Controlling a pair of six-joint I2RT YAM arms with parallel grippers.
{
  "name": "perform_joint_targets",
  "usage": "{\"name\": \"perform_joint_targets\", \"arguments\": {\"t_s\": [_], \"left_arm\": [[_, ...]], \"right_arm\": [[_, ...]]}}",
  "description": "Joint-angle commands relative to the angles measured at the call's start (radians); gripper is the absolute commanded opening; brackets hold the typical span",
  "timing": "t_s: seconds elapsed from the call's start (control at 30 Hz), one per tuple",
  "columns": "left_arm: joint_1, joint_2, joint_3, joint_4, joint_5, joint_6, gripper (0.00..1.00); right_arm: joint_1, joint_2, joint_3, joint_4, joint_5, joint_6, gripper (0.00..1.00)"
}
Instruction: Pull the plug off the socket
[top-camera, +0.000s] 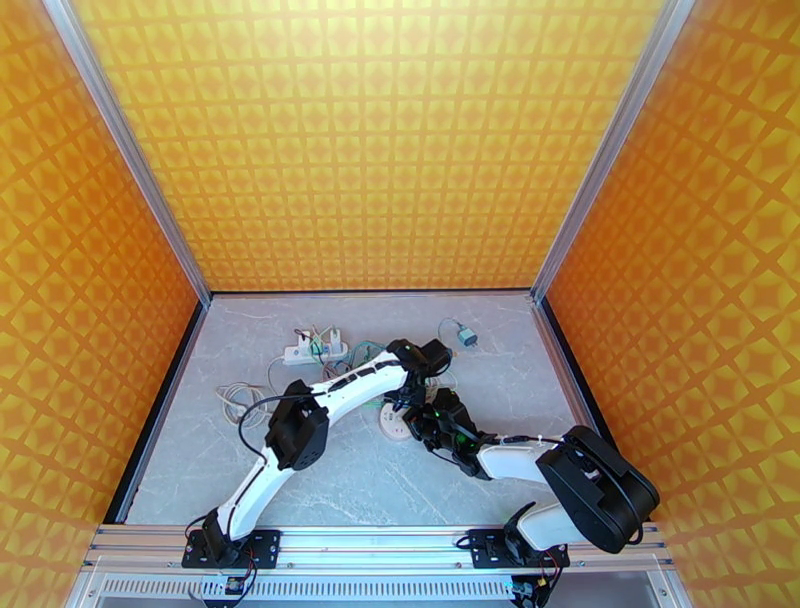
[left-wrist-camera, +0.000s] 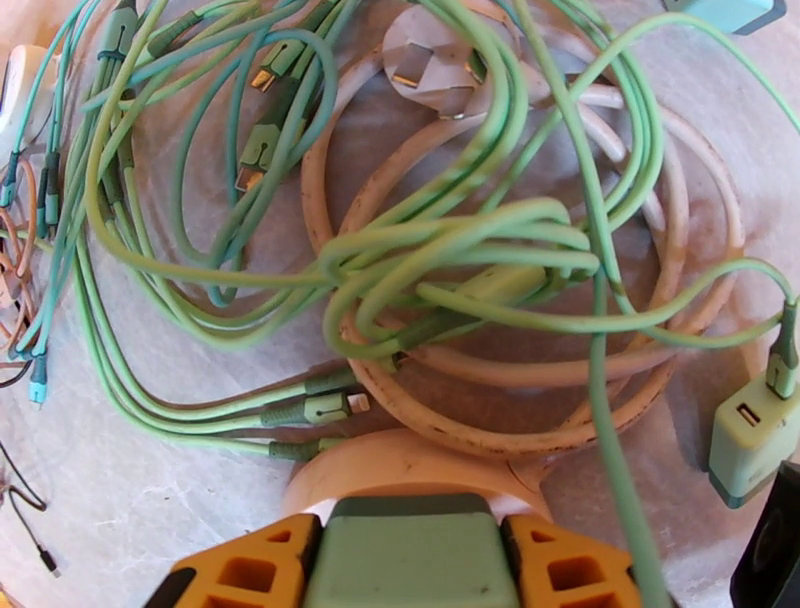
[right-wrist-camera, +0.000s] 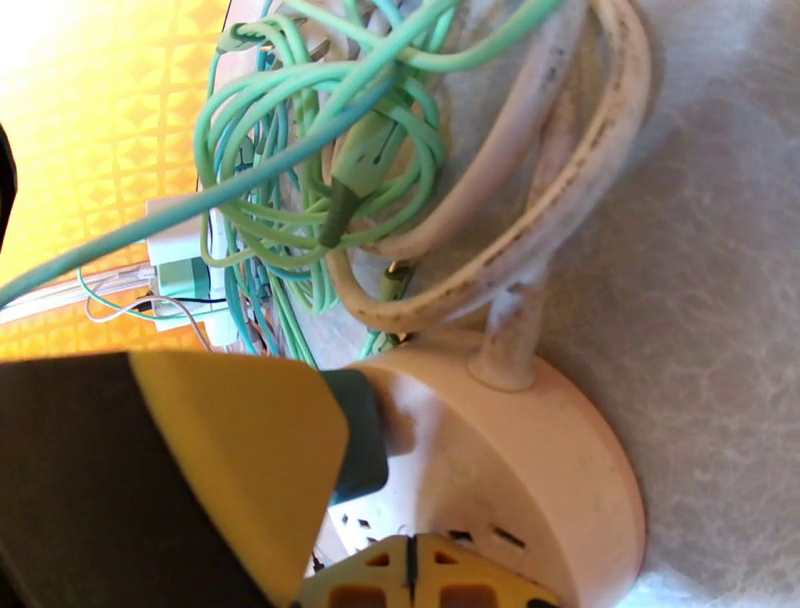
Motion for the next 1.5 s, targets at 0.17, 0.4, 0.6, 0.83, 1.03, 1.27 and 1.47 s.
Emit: {"name": "perform_joint_targets", "arguments": {"t_s": [0.17,0.4,0.6,0.83,1.03,1.27,1.47], "left_arm": [[-0.102,-0.005,0.050,-0.076,-0.055,0.052,0.02],[0.007,-0.190,-0.207,0.124,0.139,-0.028,0.02],[0.032,-0.224,-0.243,0.138,0.148,-0.022,0.01],[-0.049,-0.063,-0.012,-0.023,0.055,0.050,0.00],[-0.094,0.041,0.116,-0.120,0.013,0.067,0.00],[-0.043,-0.072,0.028,-0.061,0.031,0.046,0.00],[-0.016,-0.166,-0.010,-0.025,0.056,0.050,0.00]], "right_arm": [[0.007,0.094,-0.064,-0.386,0.054,-0.057,0.00],[0.006,0.066,-0.070,-0.406,0.065,-0.057,0.00],[0.006,0.066,-0.069,-0.408,0.065,-0.058,0.00],[0.006,0.093,-0.055,-0.410,0.055,-0.066,0.00],[0.006,0.100,-0.052,-0.410,0.051,-0.066,0.00],[0.006,0.054,-0.059,-0.414,0.067,-0.071,0.00],[0.003,-0.089,0.002,-0.485,0.103,-0.159,0.00]]}}
